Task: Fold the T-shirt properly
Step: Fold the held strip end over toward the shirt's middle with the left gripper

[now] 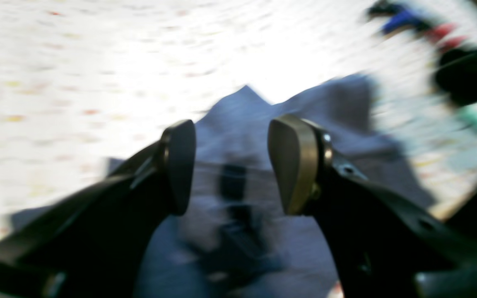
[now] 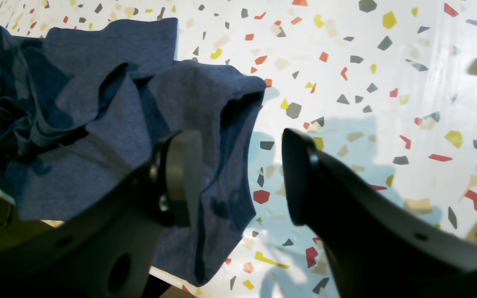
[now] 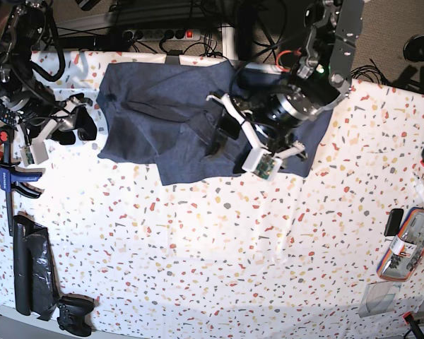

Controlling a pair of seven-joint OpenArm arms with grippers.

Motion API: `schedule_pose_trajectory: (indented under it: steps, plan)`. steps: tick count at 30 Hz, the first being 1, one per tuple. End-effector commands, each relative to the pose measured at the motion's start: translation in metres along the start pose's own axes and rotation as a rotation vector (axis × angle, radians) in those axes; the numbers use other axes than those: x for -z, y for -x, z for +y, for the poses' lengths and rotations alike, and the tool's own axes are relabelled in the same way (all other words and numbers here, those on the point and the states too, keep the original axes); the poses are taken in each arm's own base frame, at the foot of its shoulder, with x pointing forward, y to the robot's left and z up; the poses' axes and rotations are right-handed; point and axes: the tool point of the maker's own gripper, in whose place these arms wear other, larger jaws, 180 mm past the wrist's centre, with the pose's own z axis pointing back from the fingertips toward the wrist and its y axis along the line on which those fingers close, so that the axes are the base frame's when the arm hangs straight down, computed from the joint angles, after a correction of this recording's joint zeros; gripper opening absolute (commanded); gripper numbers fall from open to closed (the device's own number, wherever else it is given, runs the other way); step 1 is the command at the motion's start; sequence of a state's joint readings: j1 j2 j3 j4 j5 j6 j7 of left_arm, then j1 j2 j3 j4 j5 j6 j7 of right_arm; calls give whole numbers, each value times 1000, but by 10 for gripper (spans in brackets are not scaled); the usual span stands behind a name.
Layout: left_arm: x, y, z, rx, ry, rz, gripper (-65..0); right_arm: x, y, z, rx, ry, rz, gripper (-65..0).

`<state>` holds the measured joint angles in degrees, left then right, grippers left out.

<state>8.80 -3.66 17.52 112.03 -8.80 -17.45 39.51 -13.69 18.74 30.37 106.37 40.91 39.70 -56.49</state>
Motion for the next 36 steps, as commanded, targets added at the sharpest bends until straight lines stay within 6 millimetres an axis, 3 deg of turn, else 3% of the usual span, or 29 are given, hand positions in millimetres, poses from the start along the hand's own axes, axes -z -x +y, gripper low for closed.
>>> schedule_pose_trajectory:
  steps: [1, 7, 15, 17, 19, 20, 25, 32, 34, 36]
  plan:
    - [-1, -17, 3, 35, -19, -53, -339, -5, -14, -1, -26, -3, -45, -338]
    - [-7, -5, 49, 139, -248, 0, -339, -5, -14, -1, -26, -3, -42, -338]
    - [5, 50, 56, 138, -229, 153, -352, -5, -13, -1, -26, -3, -38, -338]
    - [5, 51, 56, 137, -229, 156, -438, -5, -13, -1, -26, -3, -38, -338]
    - [5, 49, 55, 128, -224, 147, -602, -5, -13, -1, -26, -3, -39, -338]
    - [5, 47, 52, 116, -215, 140, -650, -5, -13, -1, -26, -3, -38, -338]
    - [-3, 36, 35, 77, -146, 135, -650, -5, -13, -1, -26, -2, -39, -338]
    - [-14, 46, -36, -18, 230, 189, -650, -5, -15, -1, -27, -2, -42, -338]
    - [-18, 47, -48, -12, 298, 189, -650, -5, -15, -1, -27, -2, -42, -338]
    - [-19, 46, -53, -22, 324, 184, -577, -5, -14, -1, -27, -2, -40, -338]
